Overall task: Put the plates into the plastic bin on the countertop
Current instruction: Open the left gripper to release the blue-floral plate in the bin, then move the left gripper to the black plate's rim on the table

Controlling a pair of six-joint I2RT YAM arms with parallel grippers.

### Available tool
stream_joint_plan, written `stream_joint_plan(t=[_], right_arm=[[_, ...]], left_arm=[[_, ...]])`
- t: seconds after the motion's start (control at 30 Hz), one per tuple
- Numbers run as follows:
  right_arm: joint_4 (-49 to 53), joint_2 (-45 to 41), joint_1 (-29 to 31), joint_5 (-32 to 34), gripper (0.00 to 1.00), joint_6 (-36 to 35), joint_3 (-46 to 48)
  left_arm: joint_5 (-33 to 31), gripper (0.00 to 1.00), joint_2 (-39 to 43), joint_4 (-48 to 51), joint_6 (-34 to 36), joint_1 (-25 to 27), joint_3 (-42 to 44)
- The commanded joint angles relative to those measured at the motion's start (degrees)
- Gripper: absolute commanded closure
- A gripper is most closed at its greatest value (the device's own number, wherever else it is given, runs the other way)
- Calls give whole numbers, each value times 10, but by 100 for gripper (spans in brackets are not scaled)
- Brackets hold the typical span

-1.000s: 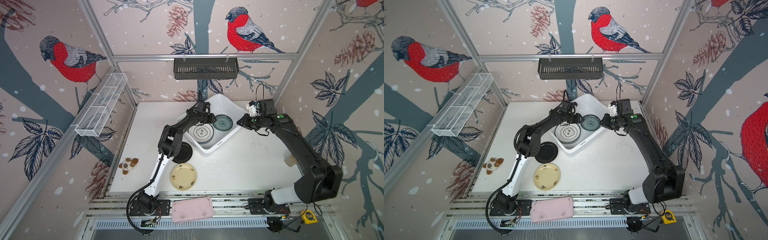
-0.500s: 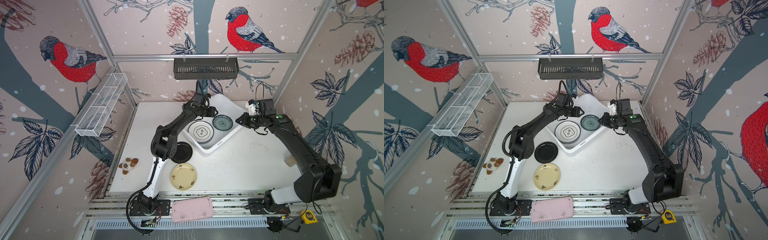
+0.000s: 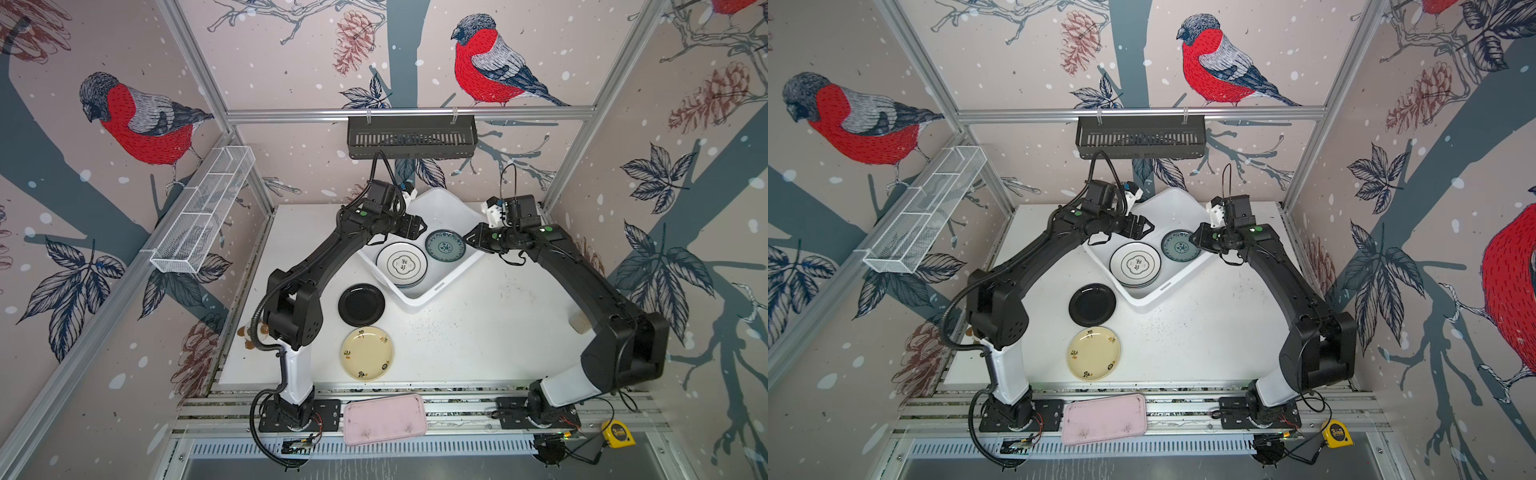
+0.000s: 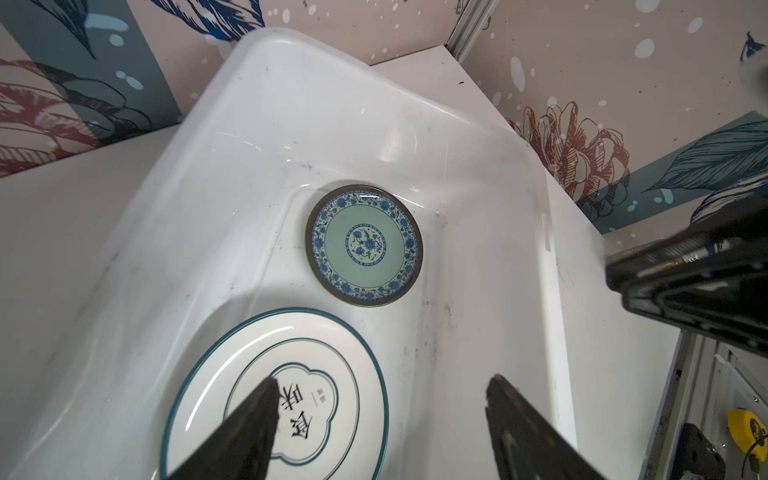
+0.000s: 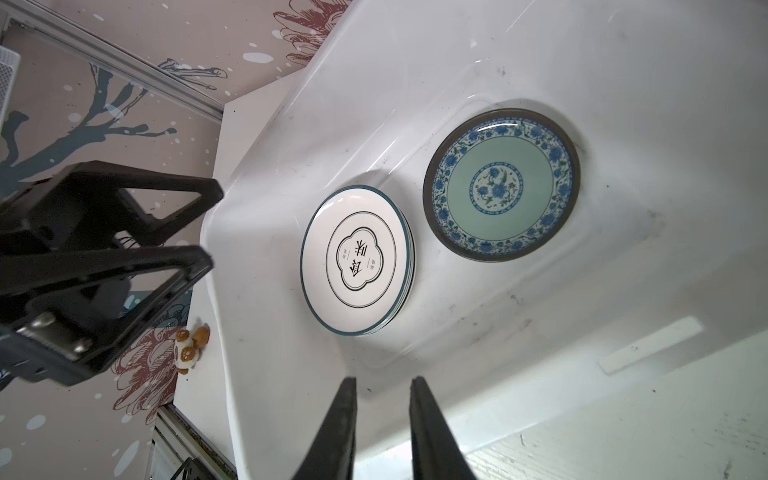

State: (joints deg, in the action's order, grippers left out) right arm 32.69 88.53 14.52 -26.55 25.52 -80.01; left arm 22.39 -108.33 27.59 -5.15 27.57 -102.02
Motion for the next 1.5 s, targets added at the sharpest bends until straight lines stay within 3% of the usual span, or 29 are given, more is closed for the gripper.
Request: stream_joint_plan(t=[0.0,0.33,0.63,1.17,1.47], right_arm=[[-18,19,14,-1,74,-14,-16],[-40,64,46,-37,73,-18,-45],[0,85,53,-79,73,-38,-91],[-24,81,63,-108,73,-21,-89],[-40,82,67,-107,73,-11,-78]], left_arm=[[1,19,48,23,44,-18,37],[18,18,185,99,90,-149,173],[53,14,234,130,117,-264,296],[15,14,249,131,247,-308,389],[11,20,212,140,250,-308,382]])
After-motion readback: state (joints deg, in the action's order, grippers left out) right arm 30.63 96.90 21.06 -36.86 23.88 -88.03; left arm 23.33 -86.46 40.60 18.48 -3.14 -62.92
